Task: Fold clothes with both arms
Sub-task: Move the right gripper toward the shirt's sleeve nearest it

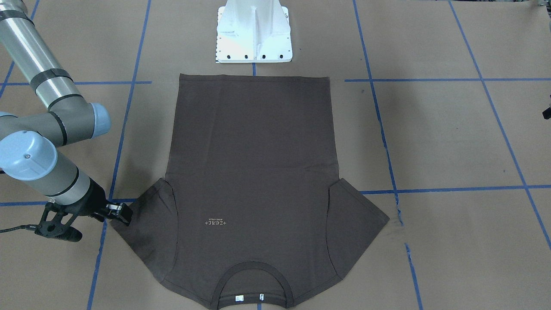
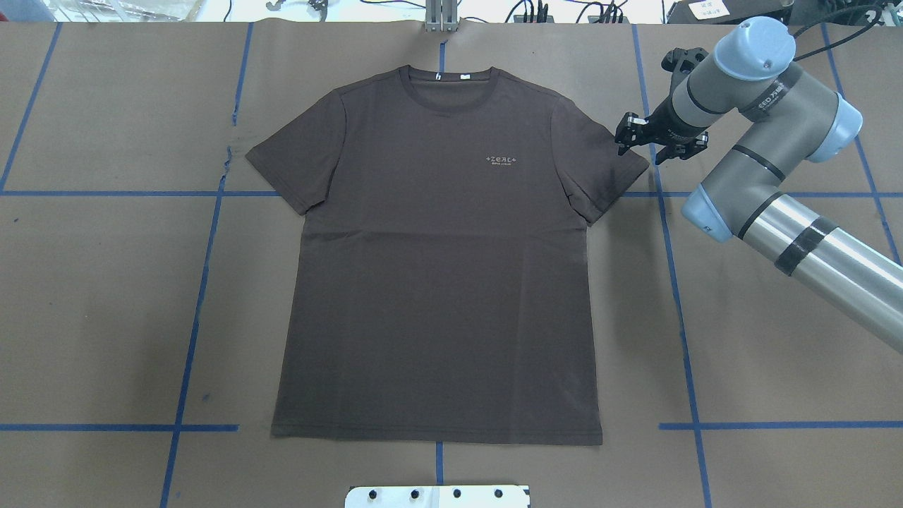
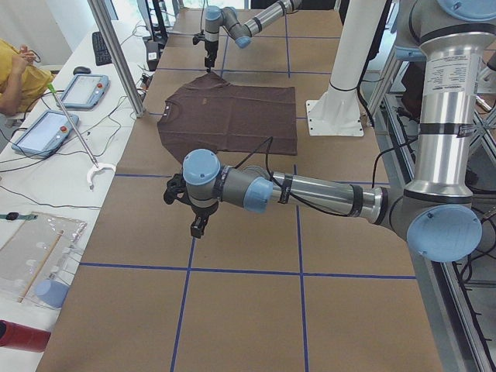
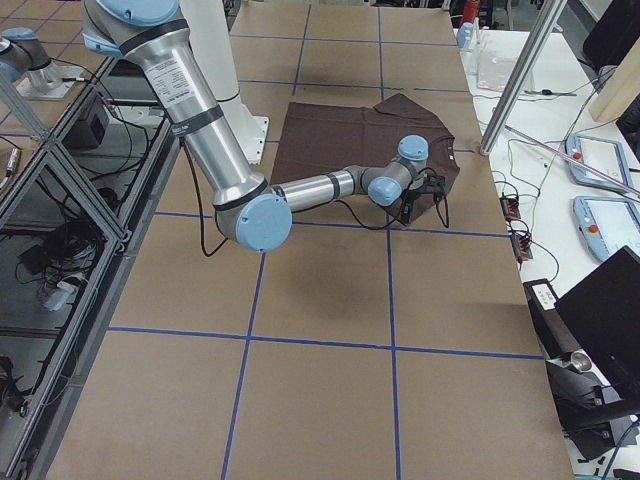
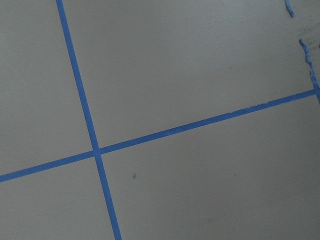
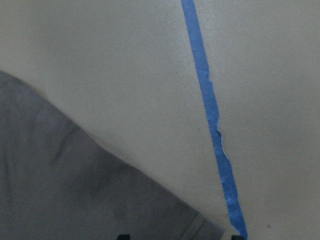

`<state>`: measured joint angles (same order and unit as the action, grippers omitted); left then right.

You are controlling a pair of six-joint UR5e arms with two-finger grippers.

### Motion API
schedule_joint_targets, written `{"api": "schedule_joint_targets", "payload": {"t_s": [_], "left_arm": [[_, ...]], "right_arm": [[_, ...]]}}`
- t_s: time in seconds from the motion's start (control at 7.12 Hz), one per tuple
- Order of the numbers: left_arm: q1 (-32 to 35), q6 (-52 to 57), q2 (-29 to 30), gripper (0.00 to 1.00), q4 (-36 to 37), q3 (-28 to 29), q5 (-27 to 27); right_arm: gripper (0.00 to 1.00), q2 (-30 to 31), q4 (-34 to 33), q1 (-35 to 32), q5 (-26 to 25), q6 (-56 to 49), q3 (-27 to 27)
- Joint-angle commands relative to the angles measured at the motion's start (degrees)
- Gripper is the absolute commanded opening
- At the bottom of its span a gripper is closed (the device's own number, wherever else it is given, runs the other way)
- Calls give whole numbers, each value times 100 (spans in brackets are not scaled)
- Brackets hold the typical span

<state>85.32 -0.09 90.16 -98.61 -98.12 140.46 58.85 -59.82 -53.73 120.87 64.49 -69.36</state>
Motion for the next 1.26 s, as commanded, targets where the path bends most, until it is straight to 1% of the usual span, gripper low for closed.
{"api": "schedule_joint_targets", "payload": {"t_s": [0.0,0.14,0.28,0.56,0.7,0.84,1.12], "left_arm": [[2,17,-25,100,0,4,16],[2,0,-34,100,-9,-14,16],[2,0,-34,100,0,-14,16],[2,0,-34,100,-9,-40,16],[2,0,-43,100,-9,-49,16],[2,0,-43,100,0,-49,25],[2,17,-60,100,-9,-31,209]], "right_arm": [[70,3,22,20,-89,-164,133],[69,-13,5,64,-237,-200,142],[67,-14,5,82,-248,-200,151],[41,4,5,82,-248,-174,168],[18,4,5,82,-248,-130,160],[0,4,5,82,-248,-138,160],[0,-66,-4,82,-195,-104,81]]}}
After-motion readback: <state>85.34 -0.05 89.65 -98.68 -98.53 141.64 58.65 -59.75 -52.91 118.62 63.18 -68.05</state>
